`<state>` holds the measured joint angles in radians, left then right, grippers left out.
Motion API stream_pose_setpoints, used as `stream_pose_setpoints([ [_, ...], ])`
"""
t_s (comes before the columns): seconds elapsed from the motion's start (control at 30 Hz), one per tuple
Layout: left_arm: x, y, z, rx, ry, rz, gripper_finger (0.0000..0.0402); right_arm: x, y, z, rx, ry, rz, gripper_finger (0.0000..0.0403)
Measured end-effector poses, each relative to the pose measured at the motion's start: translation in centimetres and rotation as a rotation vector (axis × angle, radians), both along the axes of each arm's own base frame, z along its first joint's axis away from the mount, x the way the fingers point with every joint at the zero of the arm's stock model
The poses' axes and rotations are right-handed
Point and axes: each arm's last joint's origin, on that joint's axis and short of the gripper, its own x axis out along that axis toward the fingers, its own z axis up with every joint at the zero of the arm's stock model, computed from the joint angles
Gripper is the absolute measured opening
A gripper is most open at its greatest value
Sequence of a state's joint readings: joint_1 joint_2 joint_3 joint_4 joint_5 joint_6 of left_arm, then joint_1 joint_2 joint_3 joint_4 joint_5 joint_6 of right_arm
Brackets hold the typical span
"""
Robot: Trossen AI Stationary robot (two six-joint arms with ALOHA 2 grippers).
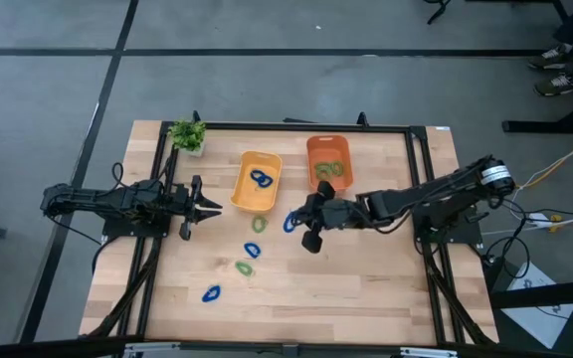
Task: Sort items
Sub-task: Put the blue keychain into the yellow bin
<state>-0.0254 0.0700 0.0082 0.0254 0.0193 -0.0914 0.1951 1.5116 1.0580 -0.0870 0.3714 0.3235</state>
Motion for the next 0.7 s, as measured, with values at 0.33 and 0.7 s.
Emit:
stream_pose_setpoints([
  [0.33, 0.0, 0.0, 0.0, 0.000, 0.000, 0.000, 0.0070, 1.6, -3.5, 1.4, 0.019, -0.175, 0.096, 0.0019],
  [0.7, 0.0, 0.0, 0.0, 0.000, 0.000, 0.000, 0.0070, 3.8, -7.2, -0.5, 0.055, -0.236, 0.062, 0.0019],
])
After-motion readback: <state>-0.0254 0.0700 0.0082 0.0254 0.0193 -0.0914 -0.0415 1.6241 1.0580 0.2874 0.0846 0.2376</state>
